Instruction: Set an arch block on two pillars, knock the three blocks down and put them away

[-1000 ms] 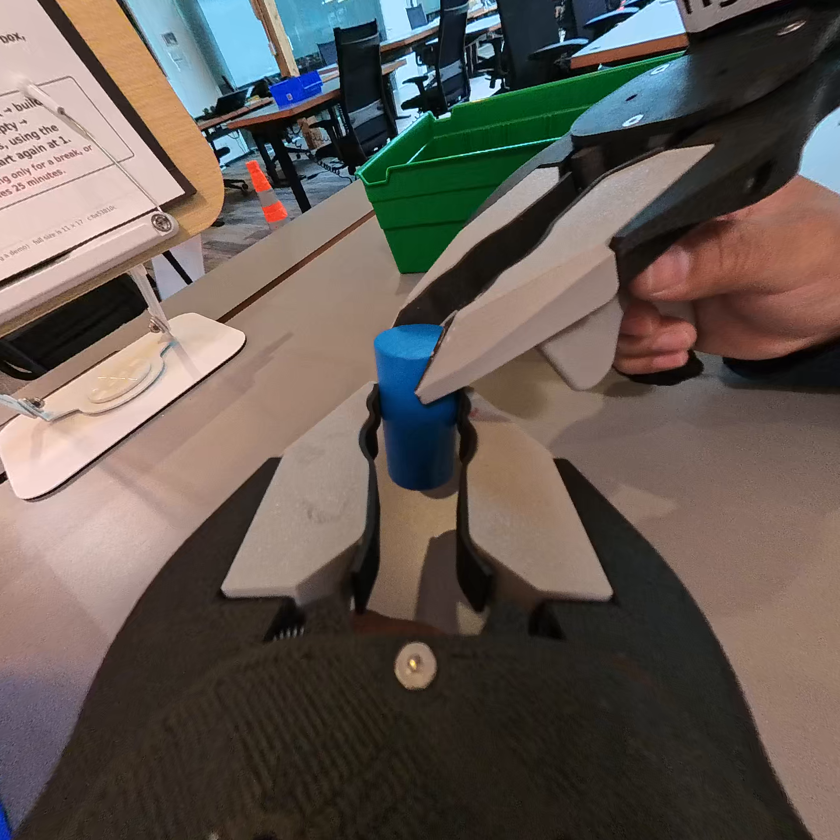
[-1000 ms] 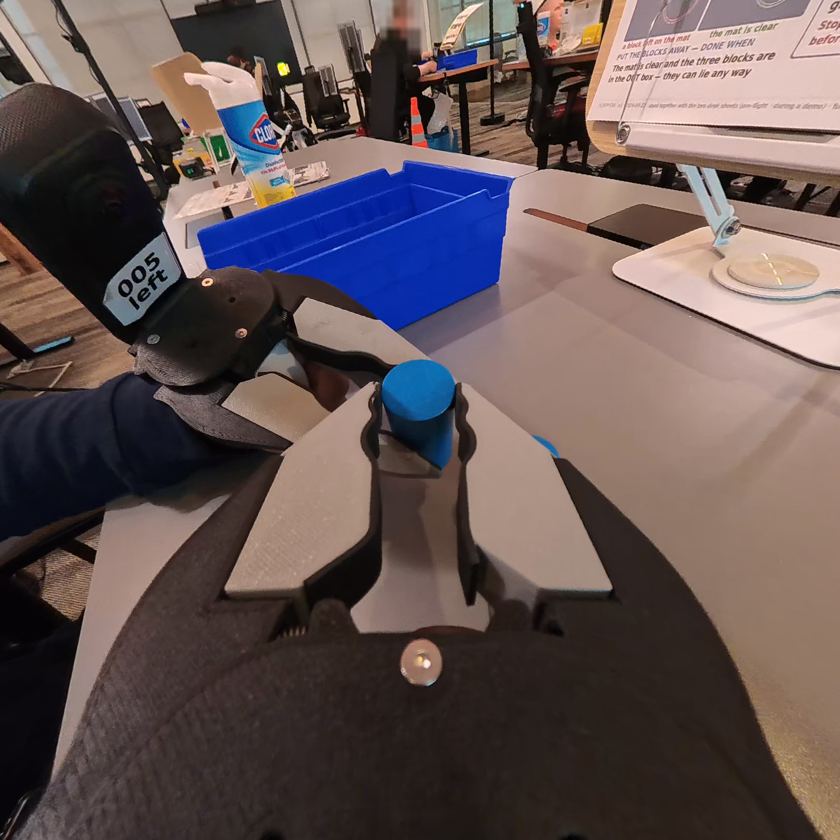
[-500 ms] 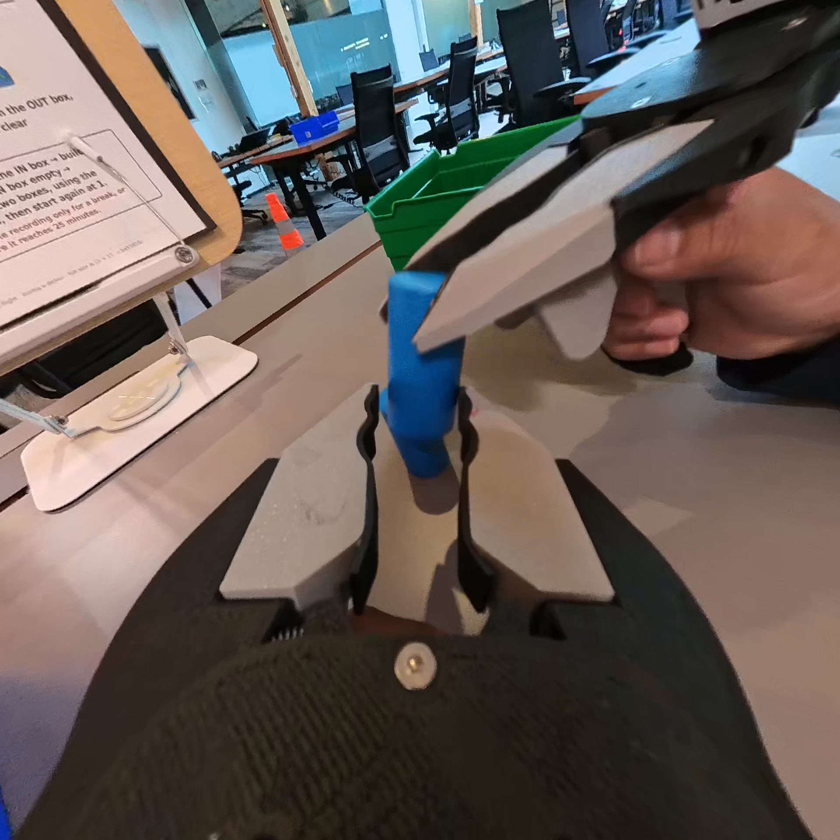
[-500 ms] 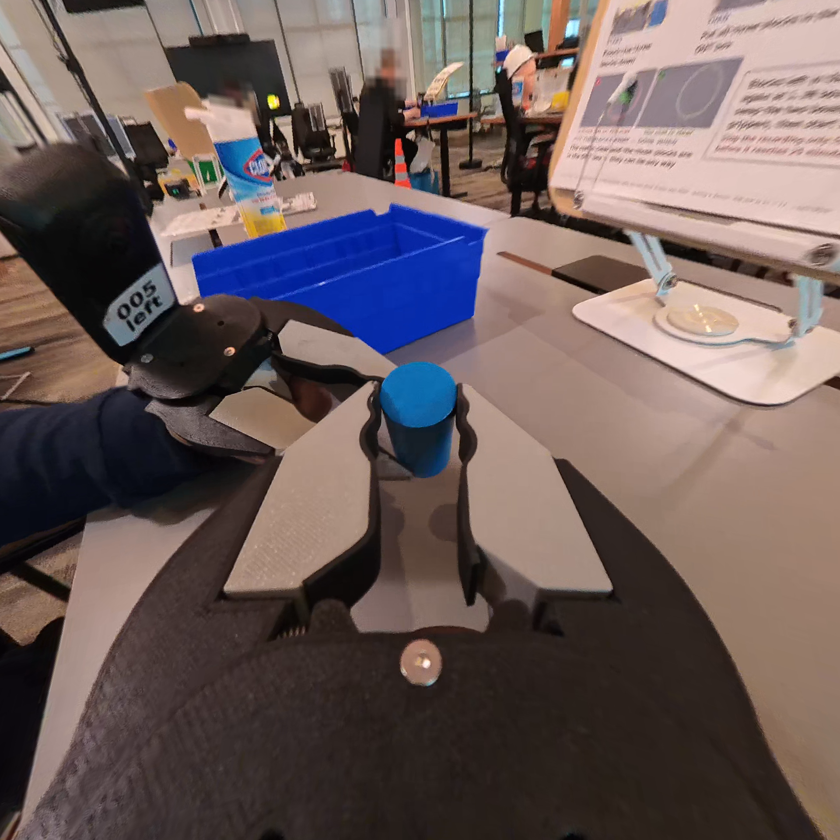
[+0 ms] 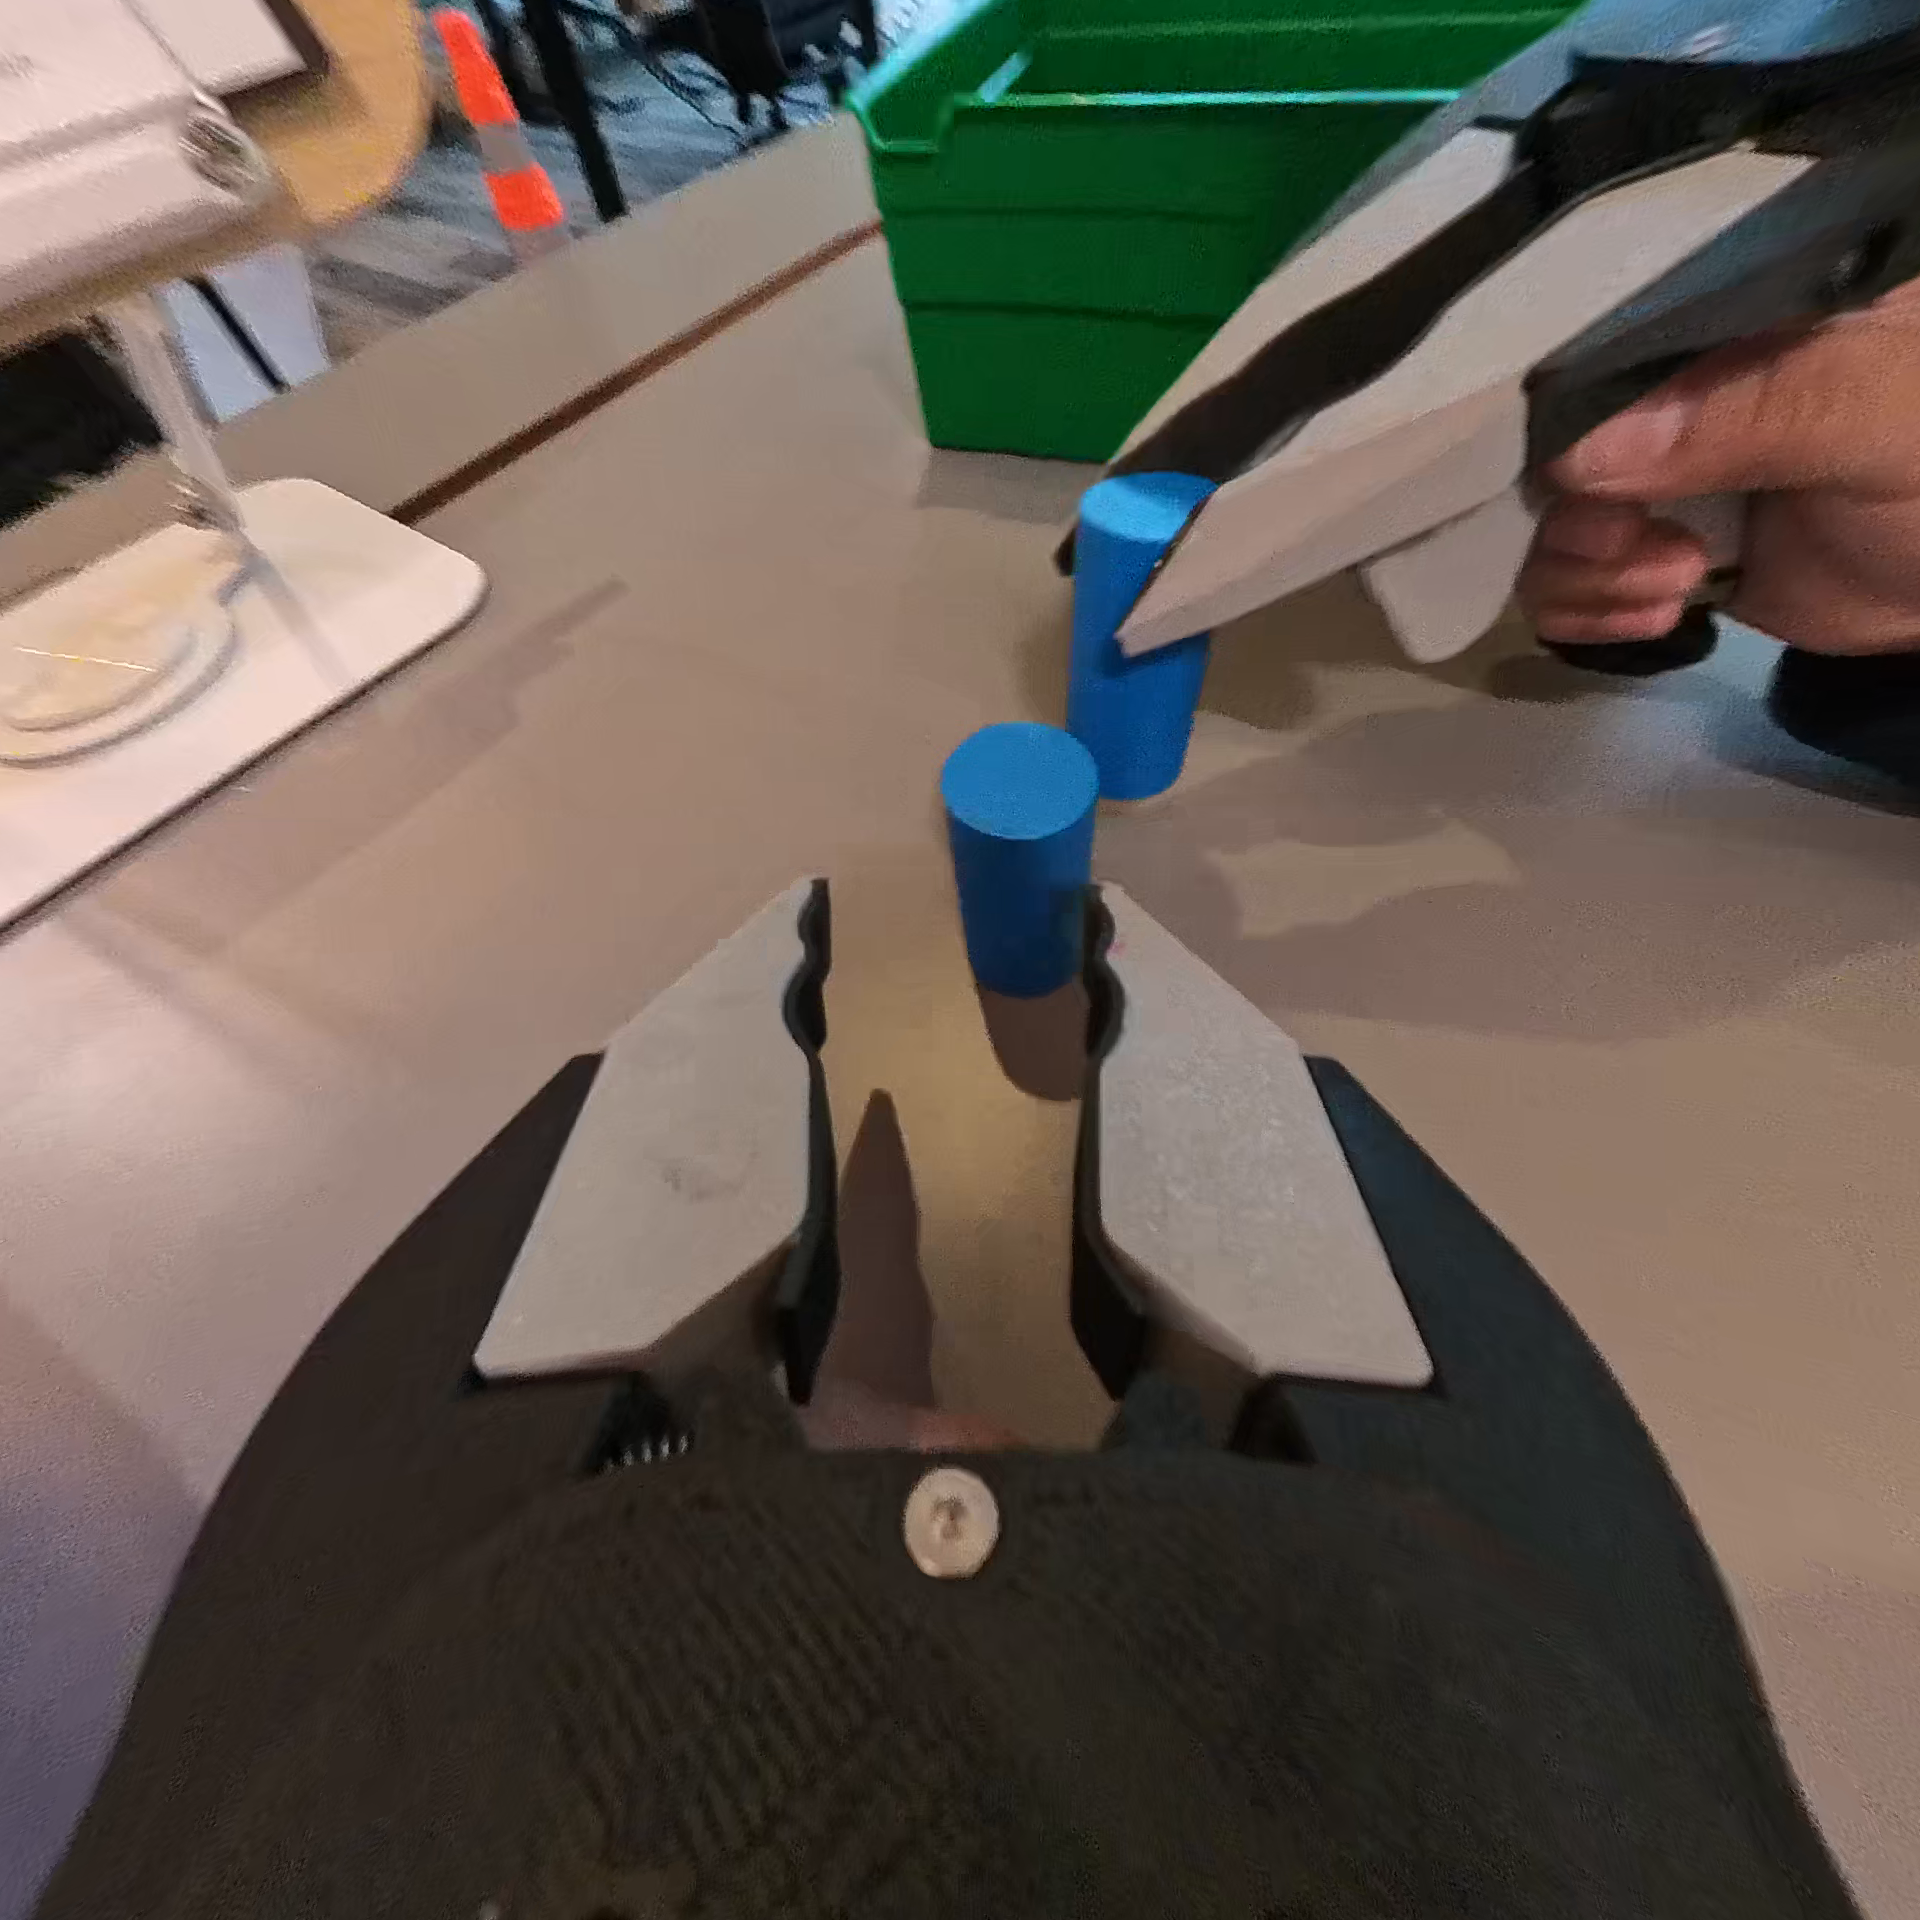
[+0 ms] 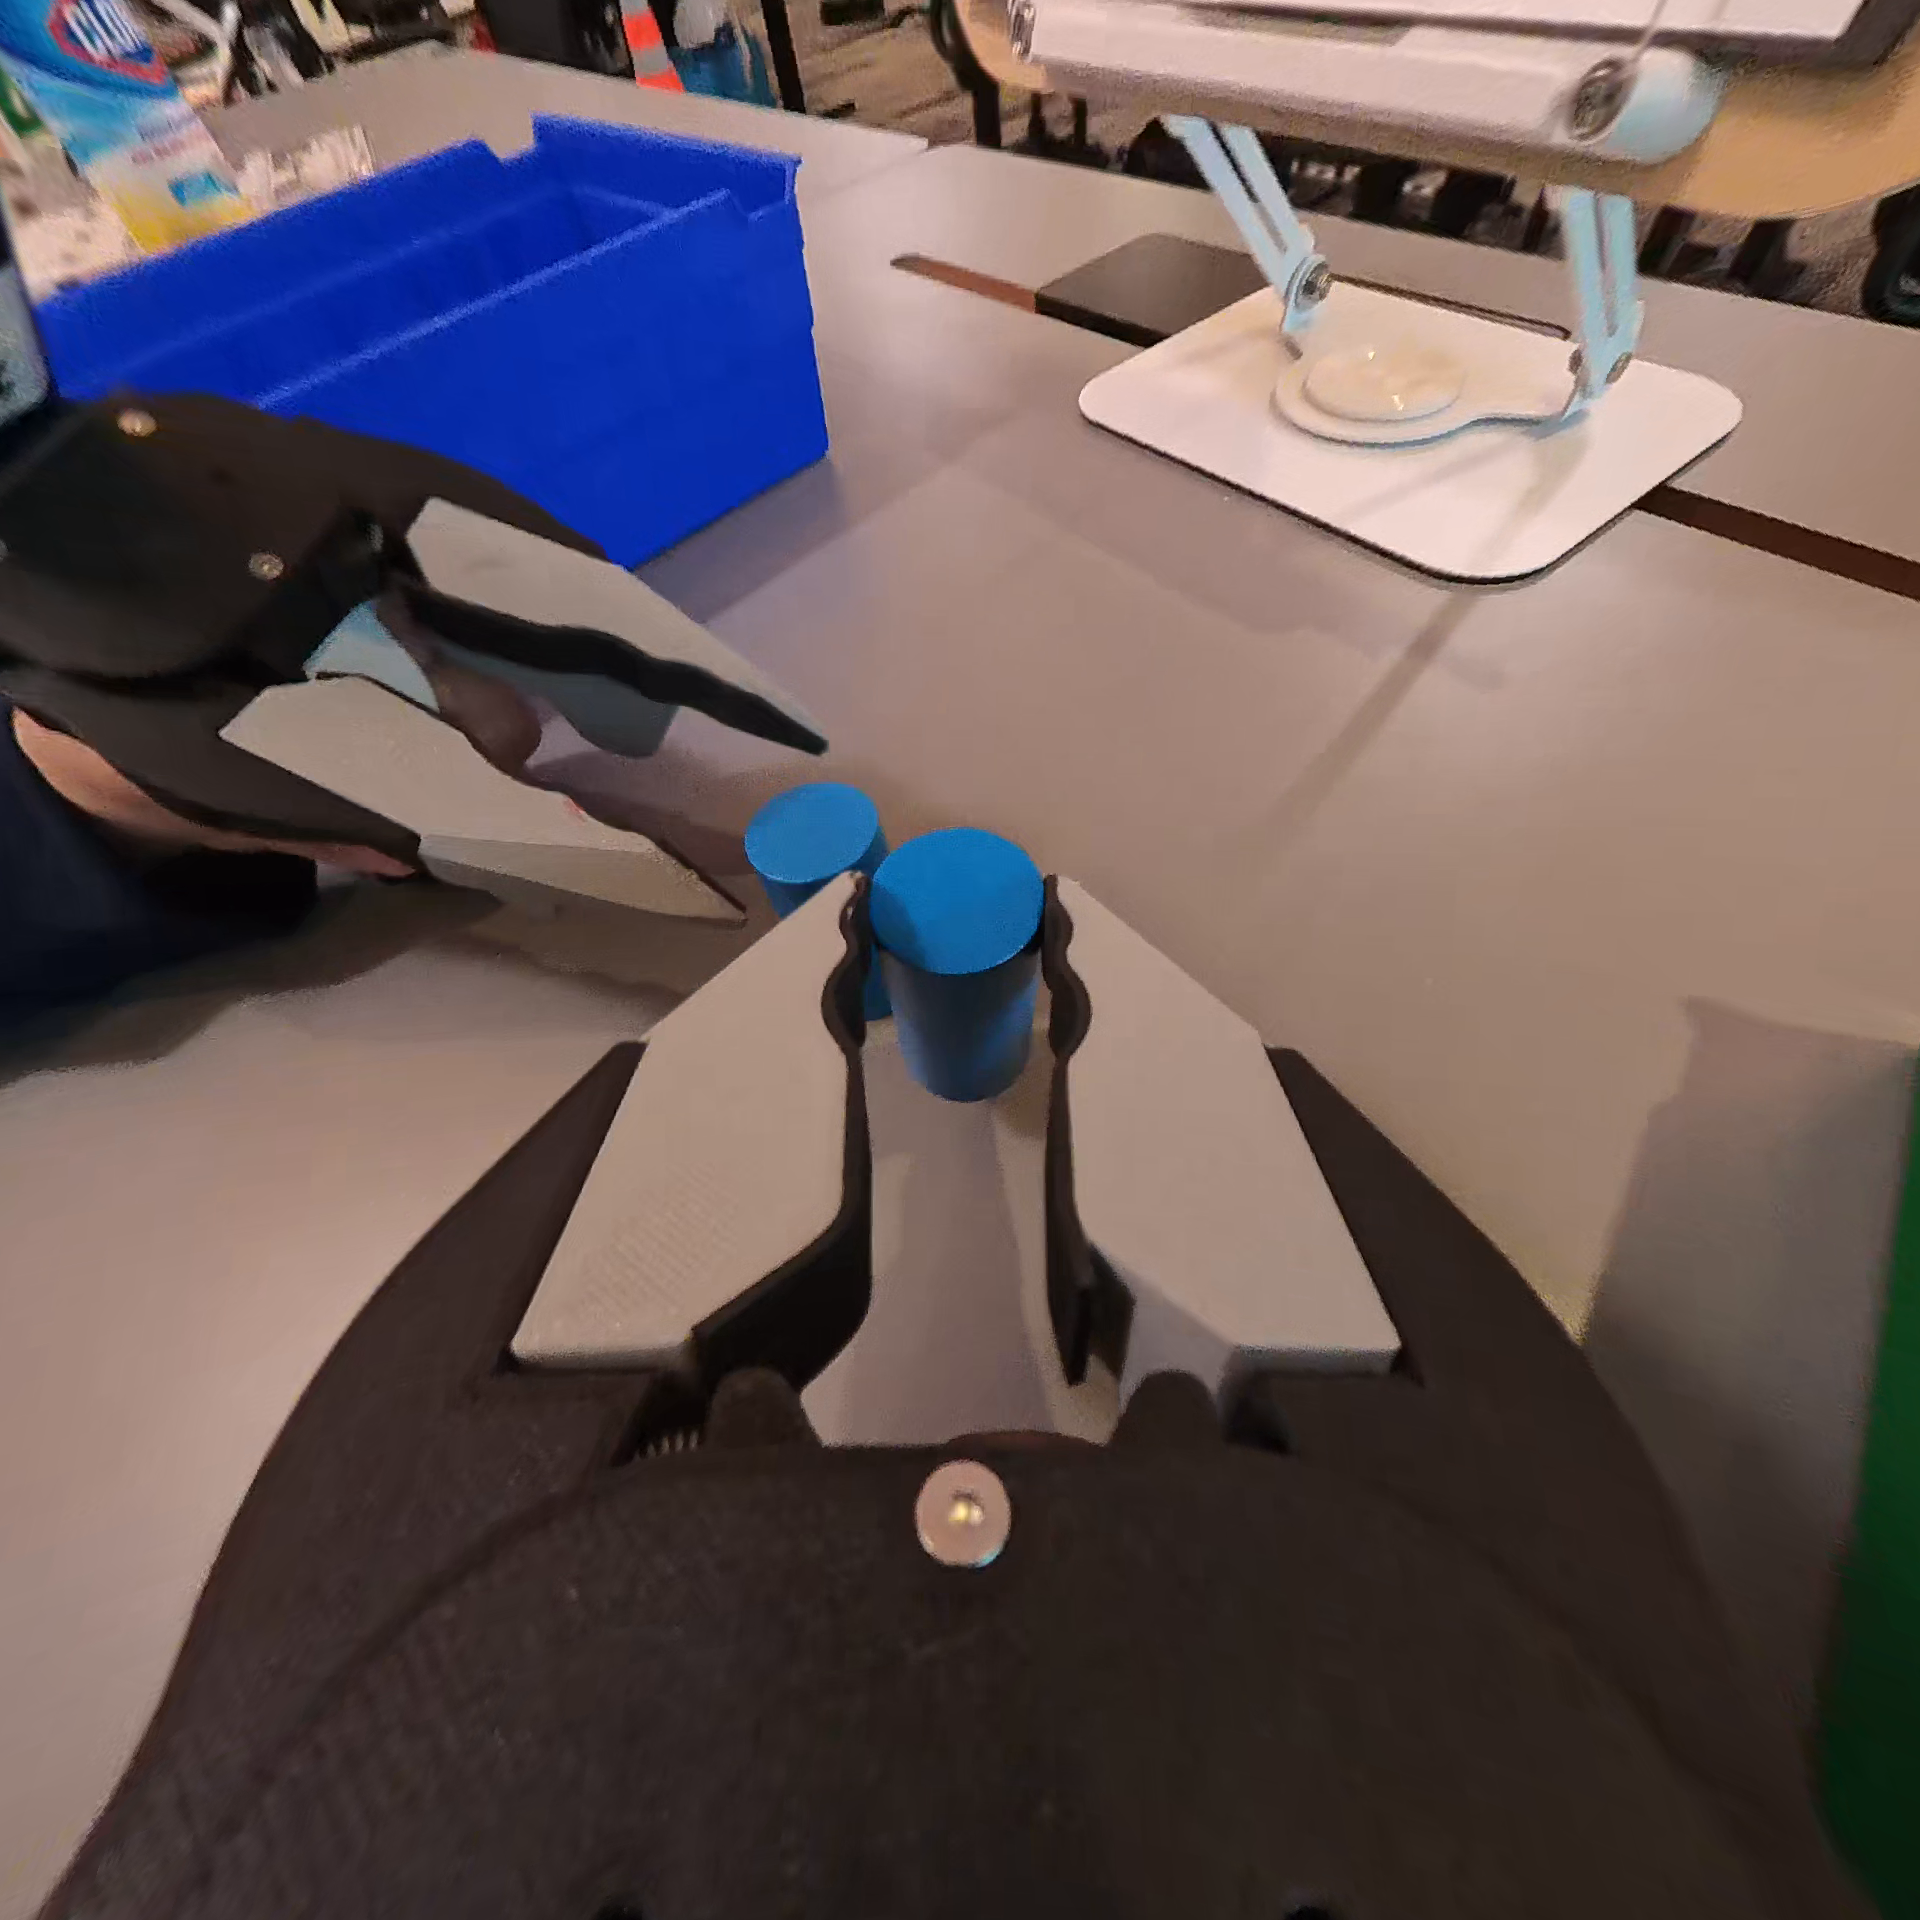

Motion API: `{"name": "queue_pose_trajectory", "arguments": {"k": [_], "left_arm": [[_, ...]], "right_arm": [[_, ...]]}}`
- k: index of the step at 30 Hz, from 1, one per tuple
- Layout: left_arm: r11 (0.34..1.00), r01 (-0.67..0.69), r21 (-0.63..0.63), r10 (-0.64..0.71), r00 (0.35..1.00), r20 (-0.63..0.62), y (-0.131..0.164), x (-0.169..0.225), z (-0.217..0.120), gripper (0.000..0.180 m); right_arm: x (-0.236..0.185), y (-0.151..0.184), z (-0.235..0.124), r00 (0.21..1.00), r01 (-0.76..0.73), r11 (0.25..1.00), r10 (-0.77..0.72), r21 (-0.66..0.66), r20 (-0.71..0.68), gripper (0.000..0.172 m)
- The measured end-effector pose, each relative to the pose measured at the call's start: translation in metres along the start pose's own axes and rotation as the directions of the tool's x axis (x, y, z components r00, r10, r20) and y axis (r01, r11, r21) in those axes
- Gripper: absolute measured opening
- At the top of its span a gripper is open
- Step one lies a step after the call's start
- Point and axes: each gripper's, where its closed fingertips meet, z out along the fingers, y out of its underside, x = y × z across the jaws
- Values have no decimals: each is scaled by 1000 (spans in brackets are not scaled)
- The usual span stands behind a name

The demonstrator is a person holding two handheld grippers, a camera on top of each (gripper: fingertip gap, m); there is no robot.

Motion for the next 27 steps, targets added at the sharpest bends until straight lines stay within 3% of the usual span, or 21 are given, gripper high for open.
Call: {"name": "queue_pose_trajectory", "arguments": {"k": [8,12,27], "left_arm": [[991,-110,-80,105,992,-65,3,4,25,48],[990,-120,-81,111,988,-110,2,10,29,31],[992,-80,-97,79,997,-16,26,-14,-17,30]], "right_arm": [[-4,6,6,1000,29,999,-28,-34,11,29],[-5,7,5,999,20,999,-19,-37,31,29],[-29,14,33,966,201,979,-190,-41,177,30]]}}
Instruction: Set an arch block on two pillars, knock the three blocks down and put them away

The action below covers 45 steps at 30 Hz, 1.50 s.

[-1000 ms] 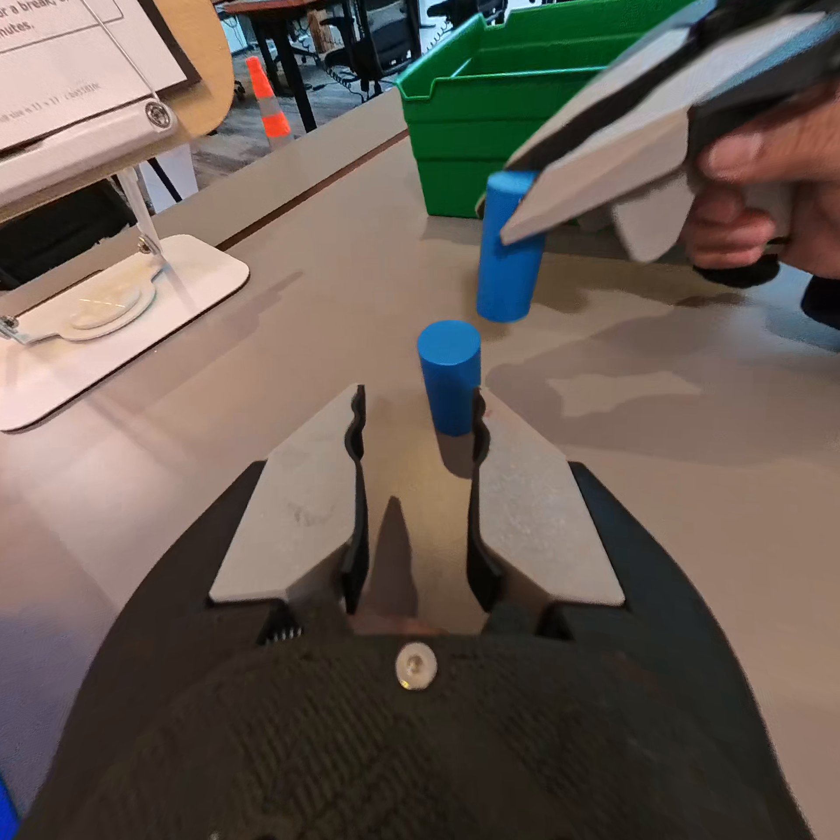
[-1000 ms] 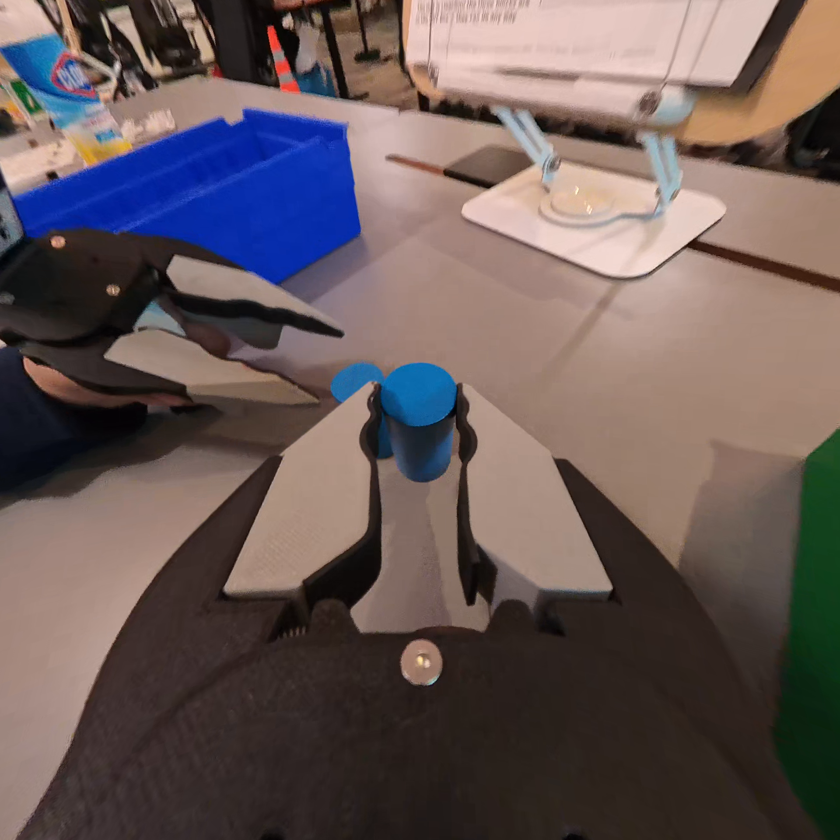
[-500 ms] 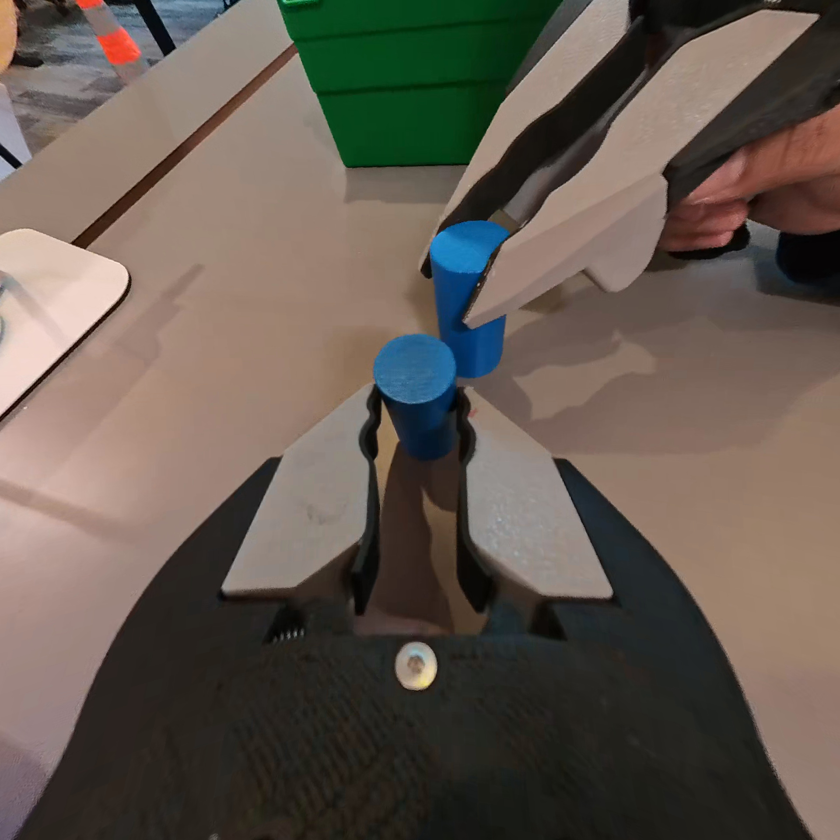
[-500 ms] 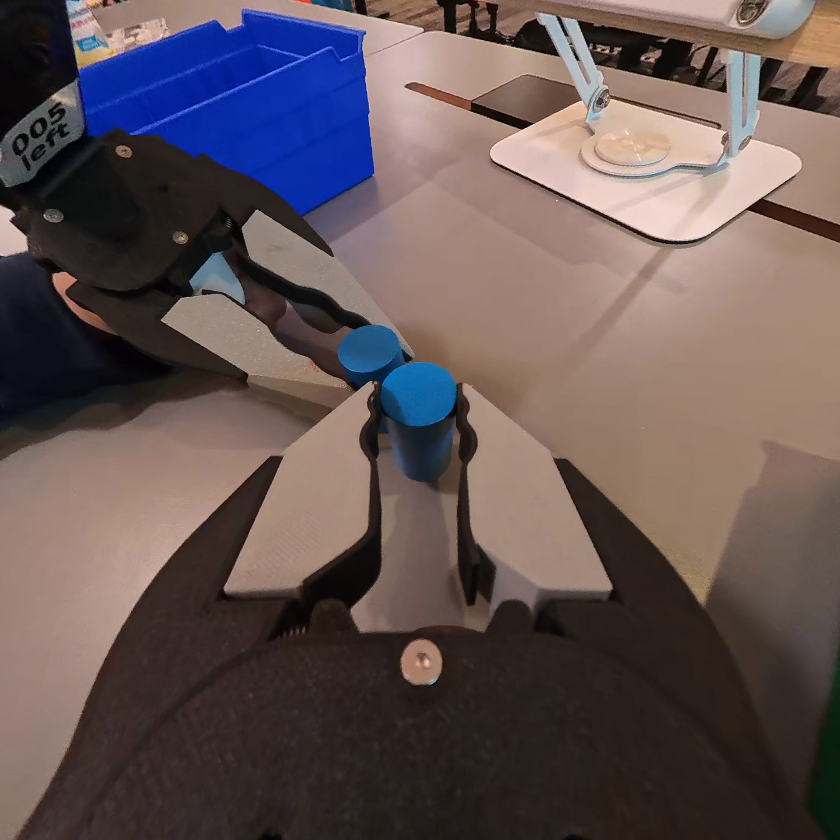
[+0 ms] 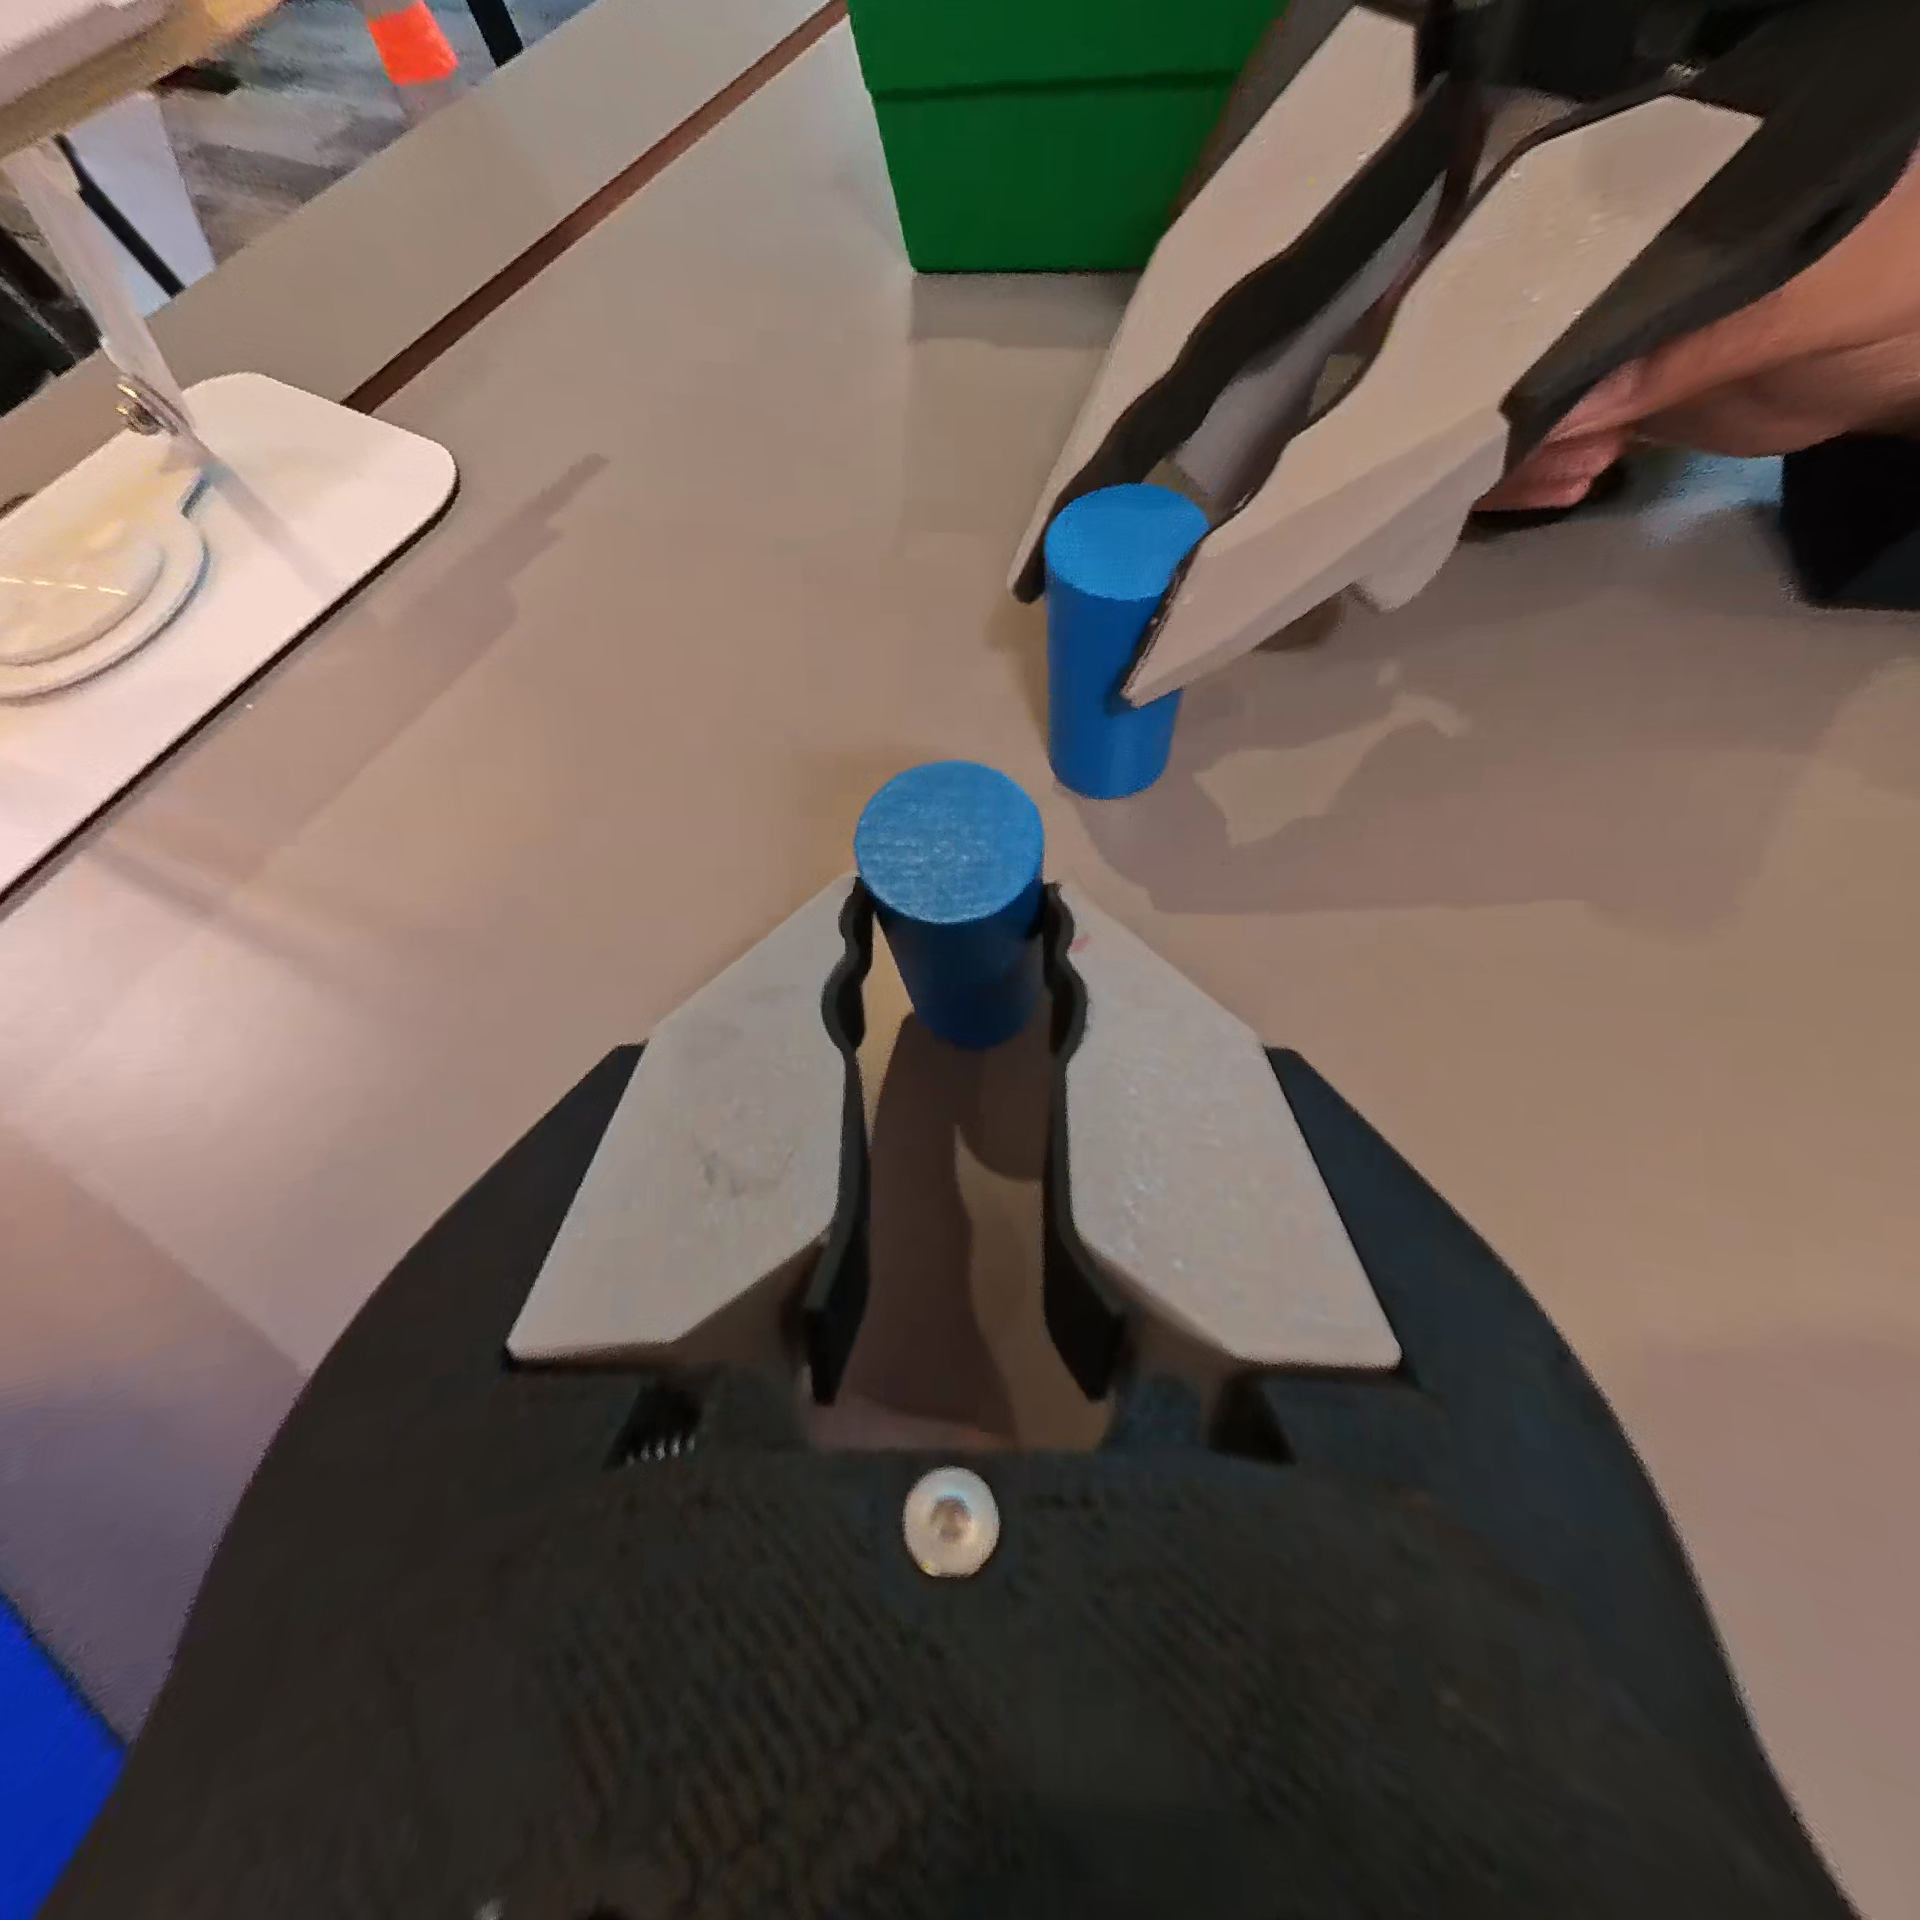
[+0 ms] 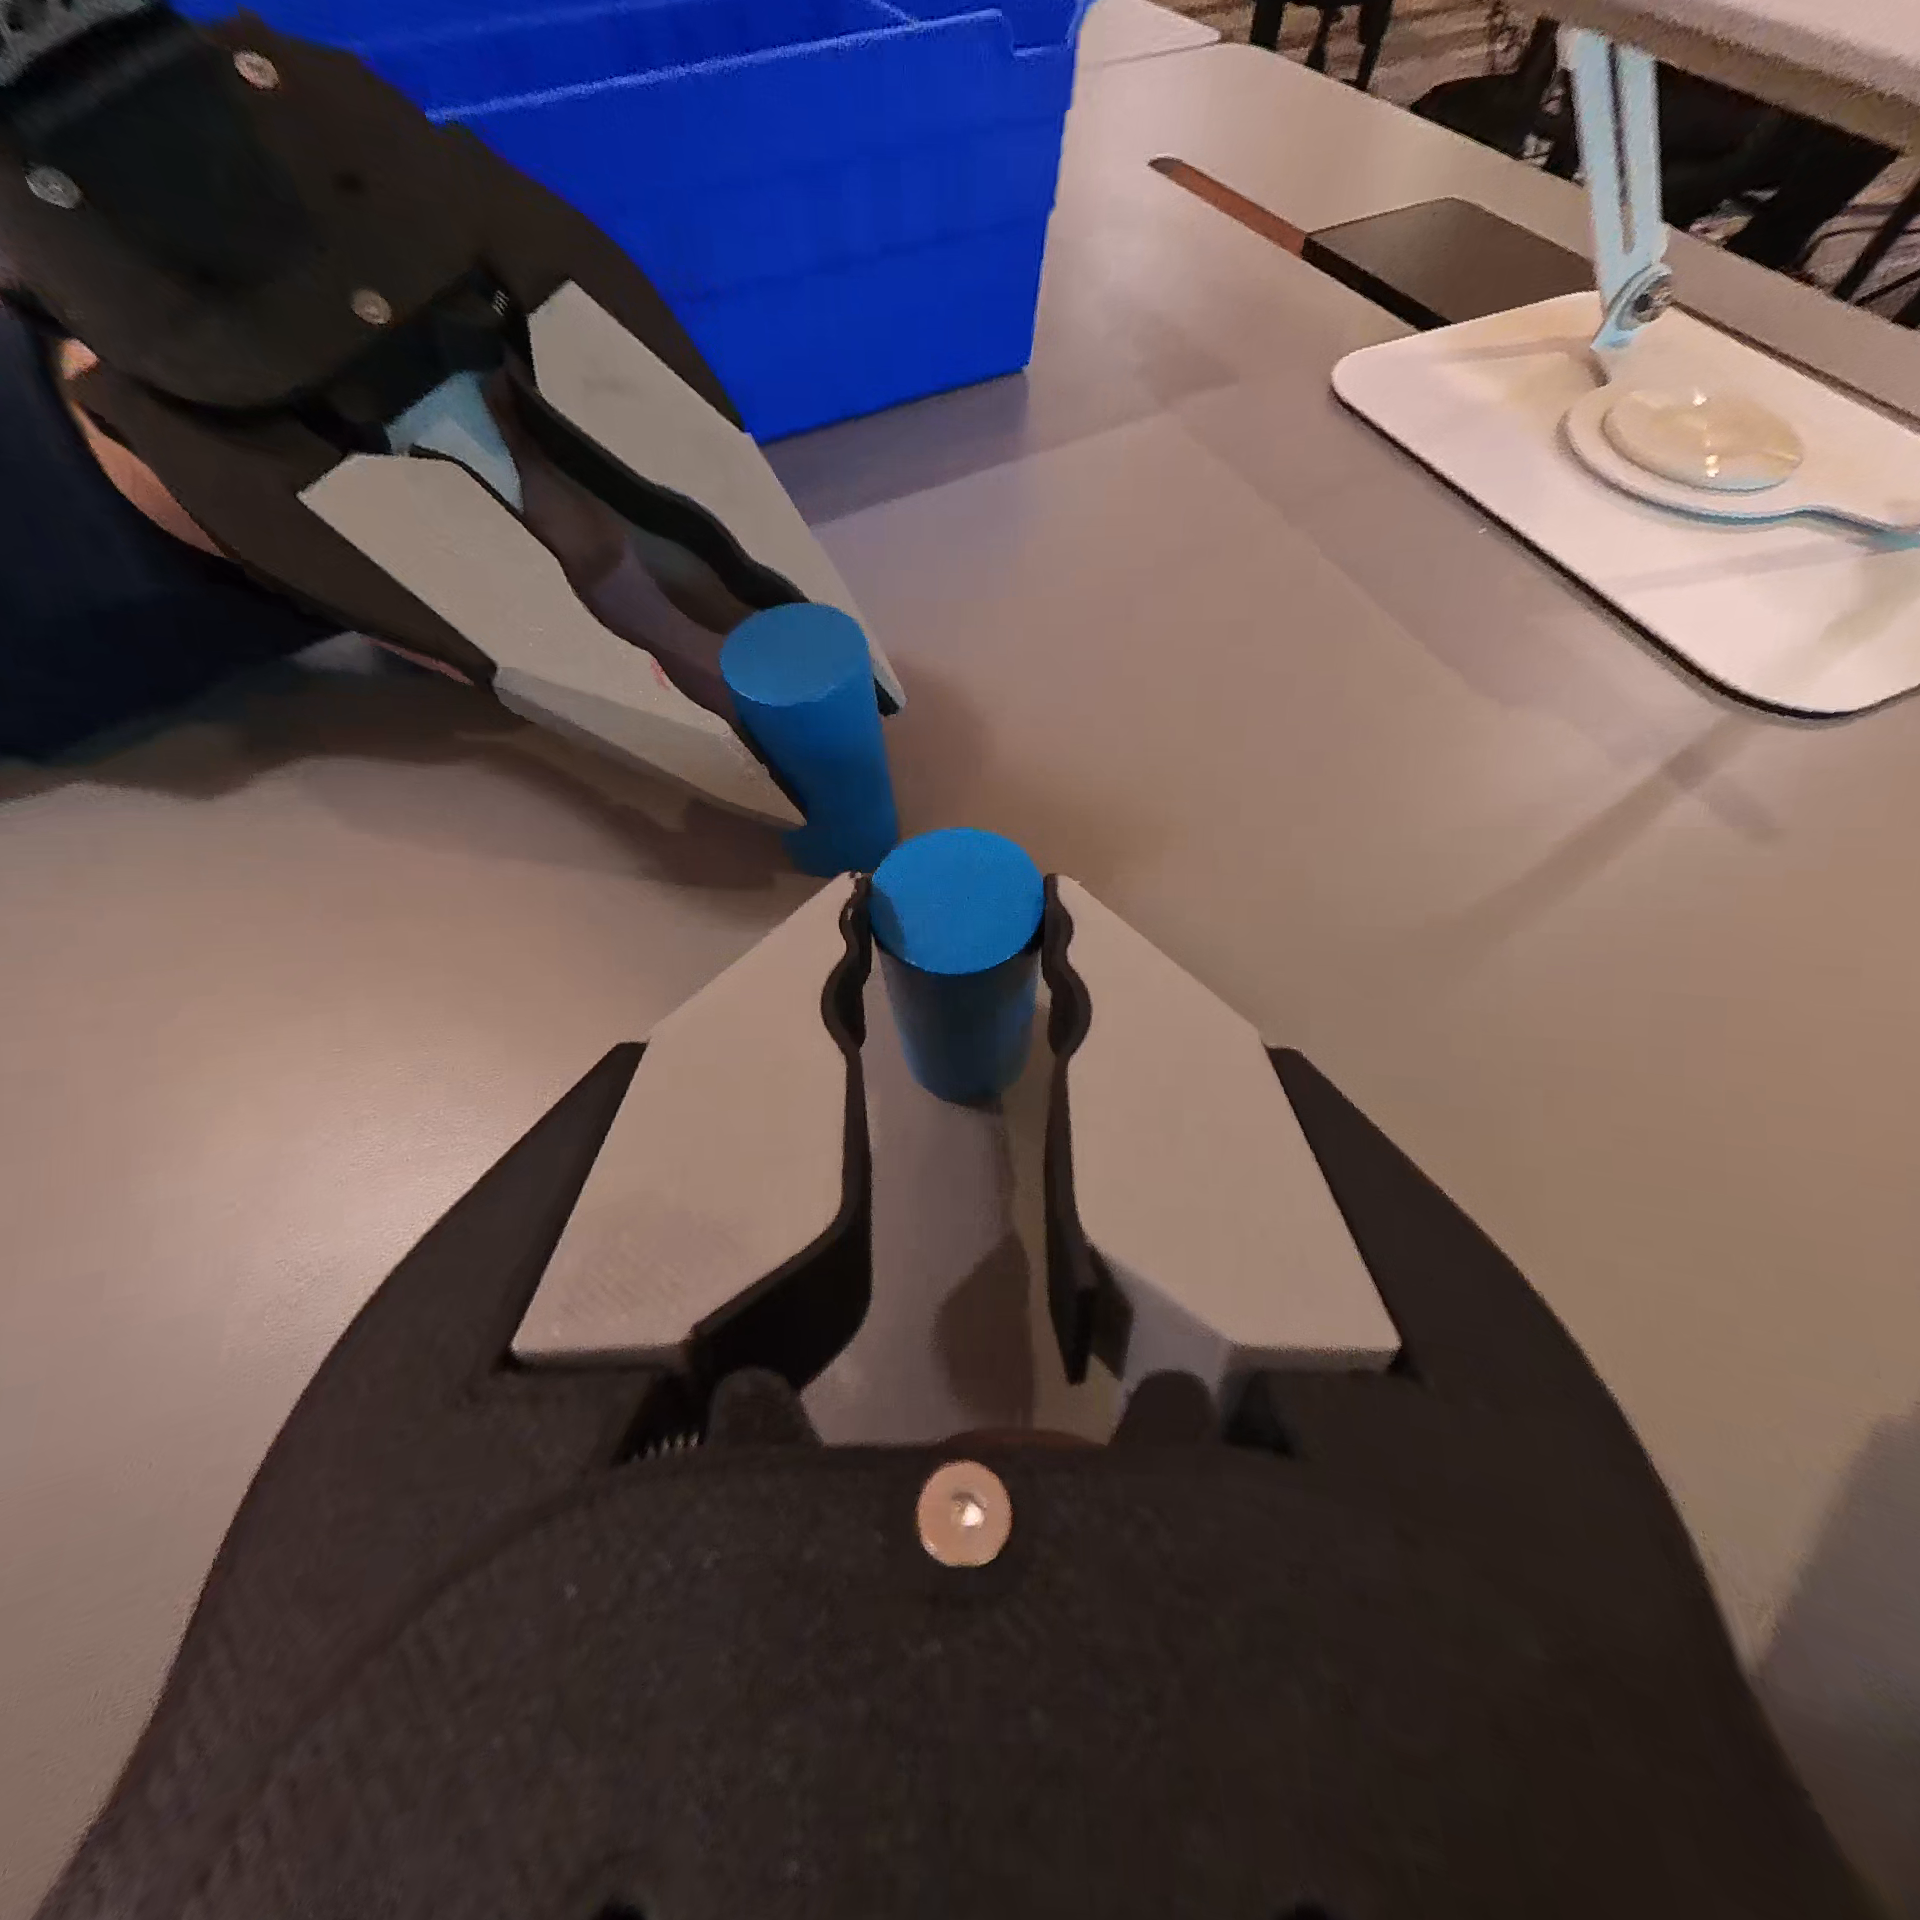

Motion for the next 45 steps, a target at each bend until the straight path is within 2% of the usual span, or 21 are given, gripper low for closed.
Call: {"name": "queue_pose_trajectory", "arguments": {"k": [11,27,37,45], "left_arm": [[998,-48,-34,50,998,39,-3,3,13,29],[993,102,-52,-101,995,13,2,0,10,29],[988,131,-84,-128,991,39,9,-4,11,30],[985,145,-88,-143,989,27,9,-2,11,39]], "right_arm": [[3,4,-6,1000,12,999,-13,-40,-24,29],[9,5,-10,997,34,998,-37,-47,-69,30],[10,3,-13,997,25,999,-26,-25,-69,29],[8,1,-14,998,17,1000,-18,-13,-58,31]]}}
